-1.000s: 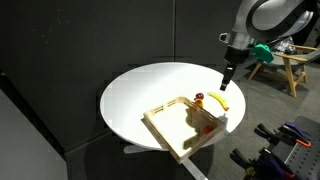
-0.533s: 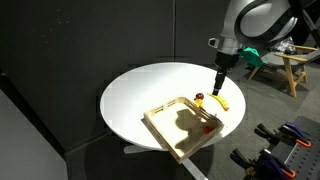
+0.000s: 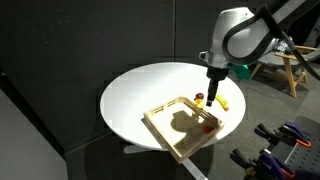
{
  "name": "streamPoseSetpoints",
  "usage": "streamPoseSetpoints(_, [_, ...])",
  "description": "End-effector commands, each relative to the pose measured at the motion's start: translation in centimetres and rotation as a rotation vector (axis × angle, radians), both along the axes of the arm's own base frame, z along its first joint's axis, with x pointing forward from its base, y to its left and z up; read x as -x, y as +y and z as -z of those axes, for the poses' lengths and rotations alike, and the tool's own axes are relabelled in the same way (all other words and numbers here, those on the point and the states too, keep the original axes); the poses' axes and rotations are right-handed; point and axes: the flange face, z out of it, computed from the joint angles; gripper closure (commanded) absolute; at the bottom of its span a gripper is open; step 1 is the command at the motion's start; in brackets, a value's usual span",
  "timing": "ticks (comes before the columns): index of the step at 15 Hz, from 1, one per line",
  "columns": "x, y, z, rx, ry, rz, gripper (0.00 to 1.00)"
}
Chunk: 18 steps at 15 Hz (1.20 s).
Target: Remove the orange object from the tray
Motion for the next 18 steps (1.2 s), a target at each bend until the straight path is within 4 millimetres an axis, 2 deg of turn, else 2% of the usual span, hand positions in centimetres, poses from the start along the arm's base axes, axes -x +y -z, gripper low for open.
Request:
streamPoseSetpoints(1, [-0.9, 0.7, 1.7, 0.016, -0.018, -0.020, 0.00])
streamPoseSetpoints(9, [-1.4, 1.8, 5.1, 0.047, -0.061, 0.019, 0.00])
streamPoseSetpoints(18, [-1.9, 2.5, 5.9, 0.058, -0.036, 0.153, 0.00])
